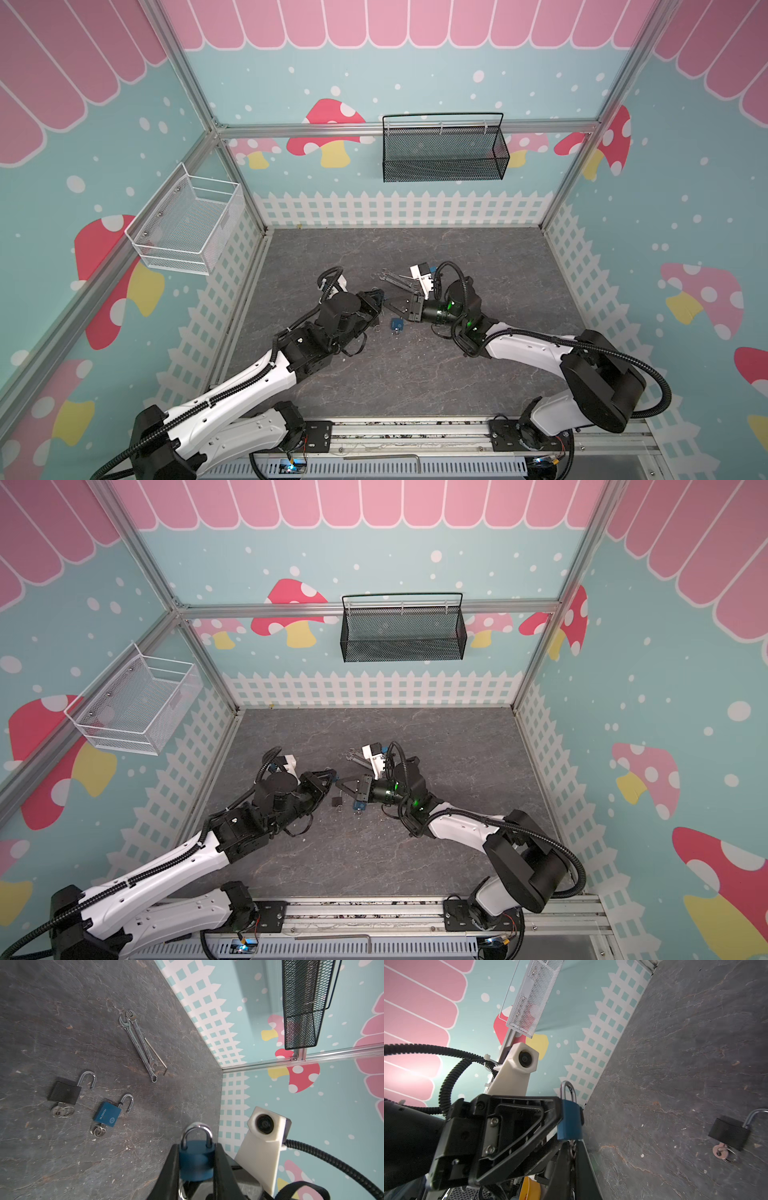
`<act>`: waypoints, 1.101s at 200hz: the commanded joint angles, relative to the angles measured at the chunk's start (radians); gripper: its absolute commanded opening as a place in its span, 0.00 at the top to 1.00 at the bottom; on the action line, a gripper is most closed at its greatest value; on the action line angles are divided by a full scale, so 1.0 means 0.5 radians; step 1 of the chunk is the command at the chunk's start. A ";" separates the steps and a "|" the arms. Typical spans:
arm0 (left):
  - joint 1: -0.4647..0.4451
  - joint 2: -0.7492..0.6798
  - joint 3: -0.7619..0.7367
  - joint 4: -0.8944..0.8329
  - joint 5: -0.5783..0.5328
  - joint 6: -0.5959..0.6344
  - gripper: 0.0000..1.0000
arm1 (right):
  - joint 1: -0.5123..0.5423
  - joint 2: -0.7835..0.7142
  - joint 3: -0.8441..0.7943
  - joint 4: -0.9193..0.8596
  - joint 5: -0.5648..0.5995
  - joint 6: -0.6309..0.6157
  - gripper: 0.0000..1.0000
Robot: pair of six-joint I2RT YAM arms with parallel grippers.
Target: Unlock with the key
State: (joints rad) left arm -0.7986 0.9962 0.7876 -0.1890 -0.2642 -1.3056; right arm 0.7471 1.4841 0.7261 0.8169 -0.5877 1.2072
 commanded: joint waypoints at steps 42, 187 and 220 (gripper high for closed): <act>0.048 0.035 -0.063 0.111 0.088 0.008 1.00 | 0.064 -0.003 -0.025 0.586 -0.219 0.186 1.00; 0.167 0.046 0.096 -0.156 0.095 0.200 1.00 | 0.065 -0.088 0.001 0.100 -0.085 -0.115 0.96; 0.169 0.087 0.241 -0.430 -0.082 0.608 1.00 | 0.050 -0.286 0.034 -0.653 0.248 -0.644 0.65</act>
State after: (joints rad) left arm -0.7284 1.0309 0.8520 -0.2649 -0.1875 -1.1797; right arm 0.7605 1.4403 0.7090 0.7517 -0.5297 1.1328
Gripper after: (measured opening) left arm 0.201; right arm 0.266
